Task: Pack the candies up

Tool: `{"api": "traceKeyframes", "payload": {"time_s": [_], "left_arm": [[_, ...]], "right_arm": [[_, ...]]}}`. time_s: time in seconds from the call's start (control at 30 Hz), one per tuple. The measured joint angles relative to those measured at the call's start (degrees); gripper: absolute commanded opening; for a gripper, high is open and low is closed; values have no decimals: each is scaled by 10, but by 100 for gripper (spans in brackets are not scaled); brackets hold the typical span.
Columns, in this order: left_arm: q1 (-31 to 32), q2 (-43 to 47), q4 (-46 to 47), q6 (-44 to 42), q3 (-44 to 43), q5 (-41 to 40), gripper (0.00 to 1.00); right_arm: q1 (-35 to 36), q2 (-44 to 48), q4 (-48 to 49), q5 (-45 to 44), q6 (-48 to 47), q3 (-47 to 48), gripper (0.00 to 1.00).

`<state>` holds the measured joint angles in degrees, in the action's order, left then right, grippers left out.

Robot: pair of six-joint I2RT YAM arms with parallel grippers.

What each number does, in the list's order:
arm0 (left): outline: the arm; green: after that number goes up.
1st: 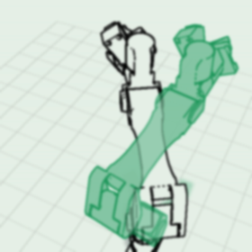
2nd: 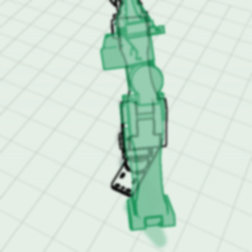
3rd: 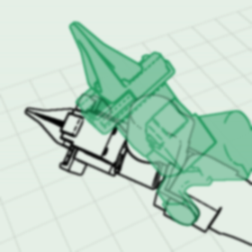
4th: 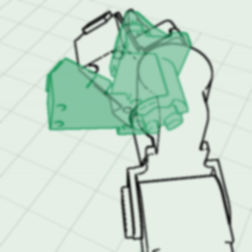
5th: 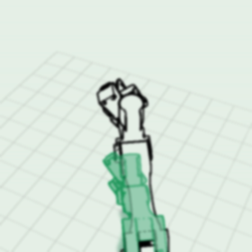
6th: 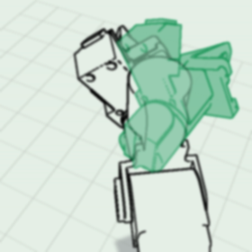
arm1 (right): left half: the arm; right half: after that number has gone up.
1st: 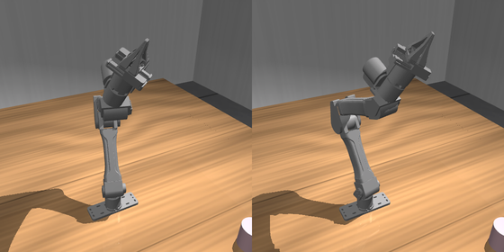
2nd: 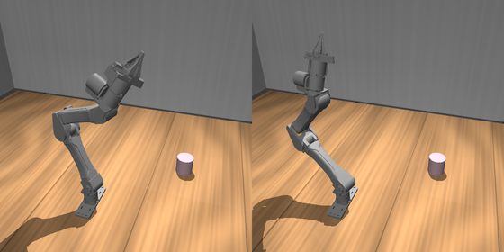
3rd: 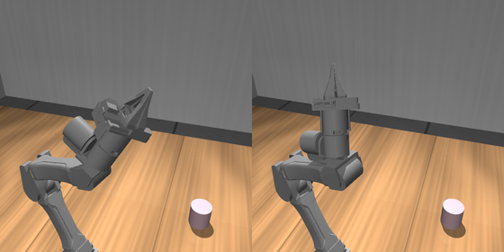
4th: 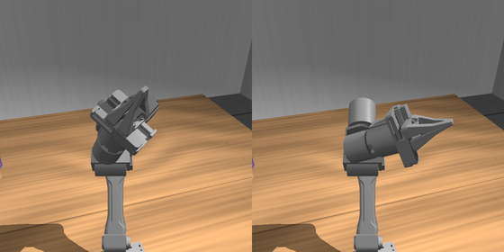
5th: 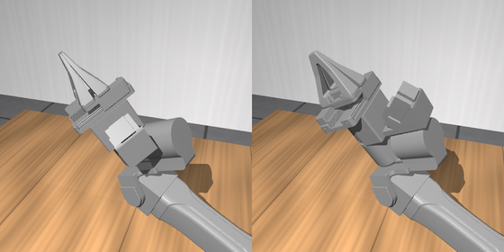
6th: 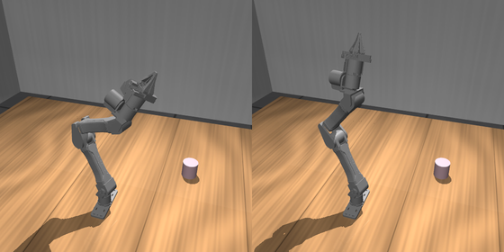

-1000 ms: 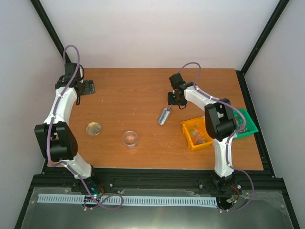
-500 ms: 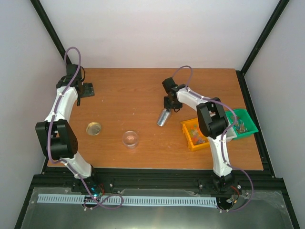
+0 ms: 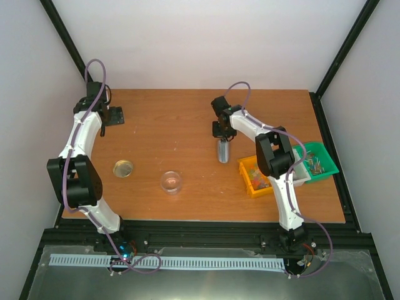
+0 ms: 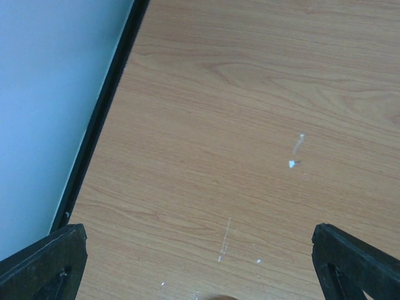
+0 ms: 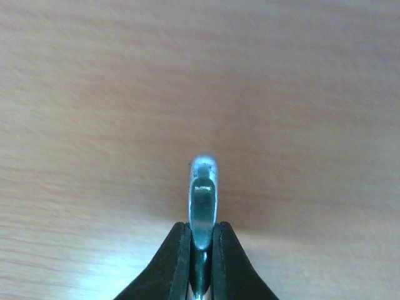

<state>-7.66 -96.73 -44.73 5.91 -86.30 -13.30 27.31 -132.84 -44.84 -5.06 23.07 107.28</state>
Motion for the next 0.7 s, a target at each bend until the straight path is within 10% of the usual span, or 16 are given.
{"api": "traceKeyframes", "payload": {"time_s": [0.23, 0.7], "left_arm": [[0, 11, -1, -66, -5, 132, 100], [15, 133, 8, -391, 29, 471, 100]], "right_arm": [[-35, -5, 29, 130, -33, 78, 3], [-96, 29, -17, 665, -208, 86, 3]]}}
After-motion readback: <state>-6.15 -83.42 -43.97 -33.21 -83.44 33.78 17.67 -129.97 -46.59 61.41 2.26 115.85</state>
